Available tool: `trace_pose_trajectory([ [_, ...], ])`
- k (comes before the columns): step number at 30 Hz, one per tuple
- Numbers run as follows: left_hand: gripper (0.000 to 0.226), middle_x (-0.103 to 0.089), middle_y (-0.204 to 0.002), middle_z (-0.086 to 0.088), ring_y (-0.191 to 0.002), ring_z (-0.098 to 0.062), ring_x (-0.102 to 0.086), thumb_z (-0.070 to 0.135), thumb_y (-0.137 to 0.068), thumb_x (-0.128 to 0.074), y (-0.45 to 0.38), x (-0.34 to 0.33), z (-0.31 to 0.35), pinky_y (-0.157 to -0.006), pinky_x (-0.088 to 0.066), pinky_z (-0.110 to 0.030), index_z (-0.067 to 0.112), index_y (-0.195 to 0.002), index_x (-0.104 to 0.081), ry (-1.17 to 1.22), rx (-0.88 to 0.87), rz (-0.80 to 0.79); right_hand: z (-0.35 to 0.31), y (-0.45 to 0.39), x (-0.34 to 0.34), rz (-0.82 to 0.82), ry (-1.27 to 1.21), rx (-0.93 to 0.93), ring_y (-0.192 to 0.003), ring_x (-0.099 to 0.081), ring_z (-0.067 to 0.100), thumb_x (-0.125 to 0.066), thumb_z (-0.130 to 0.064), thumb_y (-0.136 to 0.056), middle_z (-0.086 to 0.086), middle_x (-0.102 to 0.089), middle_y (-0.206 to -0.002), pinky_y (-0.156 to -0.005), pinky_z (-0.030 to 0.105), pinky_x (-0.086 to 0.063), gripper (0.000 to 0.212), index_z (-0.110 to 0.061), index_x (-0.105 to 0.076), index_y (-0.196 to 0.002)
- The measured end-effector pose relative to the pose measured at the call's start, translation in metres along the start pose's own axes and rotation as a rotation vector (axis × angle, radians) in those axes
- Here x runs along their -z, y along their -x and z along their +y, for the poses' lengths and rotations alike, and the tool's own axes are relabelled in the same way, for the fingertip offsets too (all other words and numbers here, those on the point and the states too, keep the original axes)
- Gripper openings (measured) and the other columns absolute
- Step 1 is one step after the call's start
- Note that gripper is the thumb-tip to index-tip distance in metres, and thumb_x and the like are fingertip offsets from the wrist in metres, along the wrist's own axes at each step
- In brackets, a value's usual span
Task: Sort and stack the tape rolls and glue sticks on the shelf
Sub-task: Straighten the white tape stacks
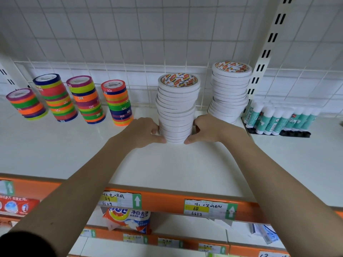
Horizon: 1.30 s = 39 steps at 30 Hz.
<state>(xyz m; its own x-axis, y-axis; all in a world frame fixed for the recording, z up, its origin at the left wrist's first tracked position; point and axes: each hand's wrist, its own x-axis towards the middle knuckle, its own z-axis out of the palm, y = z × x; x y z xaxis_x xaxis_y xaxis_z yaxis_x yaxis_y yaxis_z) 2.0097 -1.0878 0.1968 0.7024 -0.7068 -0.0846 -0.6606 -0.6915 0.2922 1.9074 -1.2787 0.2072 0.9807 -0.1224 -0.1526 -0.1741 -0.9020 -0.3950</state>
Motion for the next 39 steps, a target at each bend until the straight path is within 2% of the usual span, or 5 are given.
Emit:
trace_pose_trajectory([
  [4,0.063,-0.058,-0.108,-0.005,-0.095,-0.022,-0.055,0.062,-0.076,-0.058,0.003,0.000,0.006,-0.084,-0.045,-0.034,0.010,-0.111,-0.062,-0.203,-0.092,0.050,0.002,-0.002,-0.001,0.004,-0.019,0.014,-0.062,-0.048,0.010,-0.075,-0.040,-0.073,-0.005,-0.053,-0.068,-0.059,0.023,-0.038,0.033,-0.013,-0.056,-0.074],
  [13,0.077,-0.061,-0.105,-0.002,-0.093,-0.020,-0.056,0.078,-0.073,-0.042,-0.003,-0.003,0.005,-0.076,-0.033,-0.029,0.013,-0.110,-0.060,-0.494,-0.184,0.168,0.000,-0.001,-0.004,-0.019,-0.029,0.033,-0.059,-0.044,0.007,-0.074,-0.042,-0.075,-0.007,-0.048,-0.064,-0.053,0.019,-0.032,0.036,-0.019,-0.049,-0.065],
  [21,0.068,-0.059,-0.106,-0.006,-0.093,-0.021,-0.055,0.069,-0.078,-0.048,0.002,-0.010,0.002,-0.077,-0.037,-0.029,0.011,-0.112,-0.062,-0.315,-0.150,0.179,0.001,-0.002,-0.007,0.014,-0.036,0.042,-0.058,-0.044,0.009,-0.075,-0.044,-0.073,-0.007,-0.046,-0.062,-0.053,0.020,-0.032,0.038,-0.021,-0.046,-0.062],
  [30,0.060,-0.059,-0.106,-0.007,-0.093,-0.022,-0.057,0.058,-0.074,-0.066,0.008,-0.007,0.009,-0.085,-0.046,-0.037,0.008,-0.107,-0.061,-0.032,-0.055,0.136,0.006,-0.006,-0.009,0.048,-0.045,0.055,-0.067,-0.048,0.015,-0.075,-0.050,-0.068,-0.002,-0.050,-0.072,-0.063,0.027,-0.041,0.046,-0.009,-0.058,-0.082],
  [39,0.056,-0.057,-0.099,-0.007,-0.087,-0.022,-0.054,0.062,-0.079,-0.055,0.007,-0.012,0.007,-0.076,-0.039,-0.031,0.009,-0.098,-0.058,-0.165,-0.073,0.122,0.003,0.003,-0.011,0.045,0.025,0.103,-0.073,-0.043,0.014,-0.065,-0.045,-0.082,-0.001,-0.044,-0.079,-0.068,0.029,-0.040,0.042,-0.006,-0.055,-0.093],
])
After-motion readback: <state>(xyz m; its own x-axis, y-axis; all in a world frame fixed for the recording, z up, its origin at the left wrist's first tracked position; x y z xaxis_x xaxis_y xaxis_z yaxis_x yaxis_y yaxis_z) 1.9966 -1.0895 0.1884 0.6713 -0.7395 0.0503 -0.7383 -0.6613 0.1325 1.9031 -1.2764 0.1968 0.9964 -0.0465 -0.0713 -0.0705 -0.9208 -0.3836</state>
